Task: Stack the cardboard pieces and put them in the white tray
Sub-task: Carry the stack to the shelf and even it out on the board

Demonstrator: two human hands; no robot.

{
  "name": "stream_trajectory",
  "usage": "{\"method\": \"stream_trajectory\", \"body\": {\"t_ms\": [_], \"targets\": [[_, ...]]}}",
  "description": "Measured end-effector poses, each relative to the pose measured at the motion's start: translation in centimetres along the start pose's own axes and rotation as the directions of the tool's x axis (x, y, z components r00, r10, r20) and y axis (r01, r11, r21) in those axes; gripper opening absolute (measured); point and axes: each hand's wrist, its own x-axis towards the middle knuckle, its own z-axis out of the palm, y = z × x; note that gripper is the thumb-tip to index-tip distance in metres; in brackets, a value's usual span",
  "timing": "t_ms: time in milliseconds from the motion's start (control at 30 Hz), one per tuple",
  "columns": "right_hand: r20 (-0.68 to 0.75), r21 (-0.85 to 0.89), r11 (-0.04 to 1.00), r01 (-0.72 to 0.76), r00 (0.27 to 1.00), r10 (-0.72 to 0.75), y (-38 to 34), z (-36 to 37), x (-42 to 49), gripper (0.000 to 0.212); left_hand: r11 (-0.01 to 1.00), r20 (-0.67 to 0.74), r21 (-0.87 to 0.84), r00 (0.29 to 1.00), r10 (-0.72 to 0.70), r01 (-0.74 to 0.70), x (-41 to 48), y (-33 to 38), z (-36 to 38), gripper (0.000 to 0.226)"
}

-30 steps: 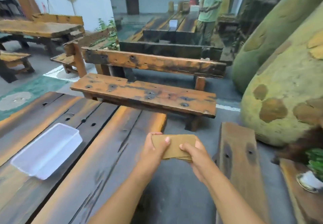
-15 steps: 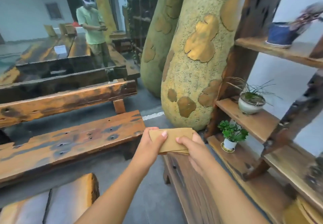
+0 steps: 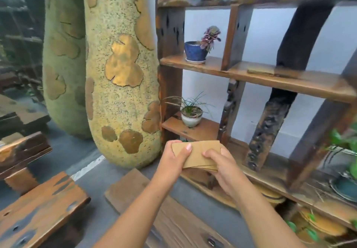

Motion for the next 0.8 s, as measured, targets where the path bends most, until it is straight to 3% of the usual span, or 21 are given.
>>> {"method": "stream_trajectory", "body": {"t_ms": [267,367,567,800], "targets": [[-0.149,-0.018,0.996,0.086,0.985,-0.088,-5.3,-7.5,5.1,0.035,0.996,0.162,-0.092,0.986,0.026,-0.011,6.9,4.4,9.1,0.047],[-0.196,0.017,0.991,0.132,0.972,-0.126,-7.3,-10.2,7.2,0.034,0.985,0.261,-0.166,0.965,0.006,0.039,9.9,6.1,12.2,0.037],[-0.269,-0.019,0.976,0.217,0.939,-0.214,-12.0,-15.5,11.3,0.03,0.902,0.403,-0.384,0.915,-0.028,0.197,15.3,9.2,17.6,0.049],[-0.359,-0.004,0.97,0.244,0.905,-0.229,-16.6,-19.2,17.6,0.038,0.93,0.452,-0.316,0.892,-0.027,0.188,23.2,12.7,22.6,0.039]]}}
